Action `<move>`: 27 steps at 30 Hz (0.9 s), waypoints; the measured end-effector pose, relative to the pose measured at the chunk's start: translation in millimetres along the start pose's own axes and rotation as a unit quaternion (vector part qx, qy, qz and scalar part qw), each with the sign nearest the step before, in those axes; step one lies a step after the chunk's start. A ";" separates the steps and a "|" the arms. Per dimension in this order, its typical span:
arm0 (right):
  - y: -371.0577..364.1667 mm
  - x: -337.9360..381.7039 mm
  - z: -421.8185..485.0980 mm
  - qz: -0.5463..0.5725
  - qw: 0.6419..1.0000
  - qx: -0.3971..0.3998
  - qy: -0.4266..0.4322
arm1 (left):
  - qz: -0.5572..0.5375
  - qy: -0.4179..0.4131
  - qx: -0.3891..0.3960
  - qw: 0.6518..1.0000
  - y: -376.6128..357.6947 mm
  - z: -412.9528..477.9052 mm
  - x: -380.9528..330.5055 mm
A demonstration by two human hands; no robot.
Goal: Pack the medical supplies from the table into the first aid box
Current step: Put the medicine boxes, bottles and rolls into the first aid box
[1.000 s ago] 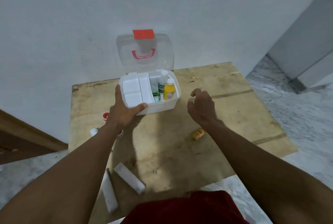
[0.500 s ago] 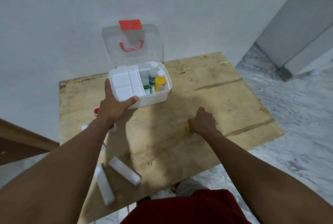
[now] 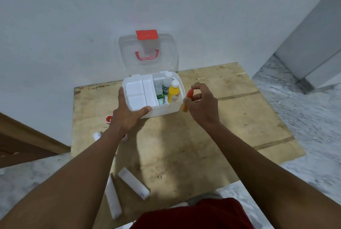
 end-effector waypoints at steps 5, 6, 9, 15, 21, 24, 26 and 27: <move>-26.2 59.1 22.1 0.011 0.986 0.009 0.164 | -0.011 -0.011 -0.003 1.000 -1.0 3.7 -0.6; -33.7 64.2 25.1 -0.005 0.983 0.019 0.183 | -0.017 -0.023 -0.004 1.000 -1.6 5.0 -1.1; -57.4 61.6 30.0 -0.066 0.974 0.053 0.211 | -0.028 -0.024 -0.003 0.999 -2.4 9.0 3.1; -82.2 40.9 31.1 -0.144 0.962 0.093 0.213 | -0.056 -0.028 0.004 0.998 -3.6 11.1 4.5; -93.3 39.6 36.3 -0.177 0.959 0.105 0.196 | -0.061 -0.026 0.004 0.998 -5.1 12.0 6.6; -96.6 37.6 41.2 -0.191 0.959 0.110 0.175 | -0.067 -0.021 0.009 0.997 -4.8 12.7 8.3; -99.3 37.8 42.2 -0.210 0.955 0.113 0.175 | -0.067 -0.023 0.010 0.997 -4.7 14.3 9.2; -100.6 37.3 42.8 -0.219 0.953 0.114 0.174 | -0.066 -0.021 0.011 0.998 -4.6 14.6 9.7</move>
Point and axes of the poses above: each hand's wrist, its own z-axis towards the middle knuckle, its own y-axis out of the back of the hand, x = y × z, the point moved 10 cm from there along z, towards the middle knuckle, and after that the axes turned 4 degrees about y, right-handed, at the moved point
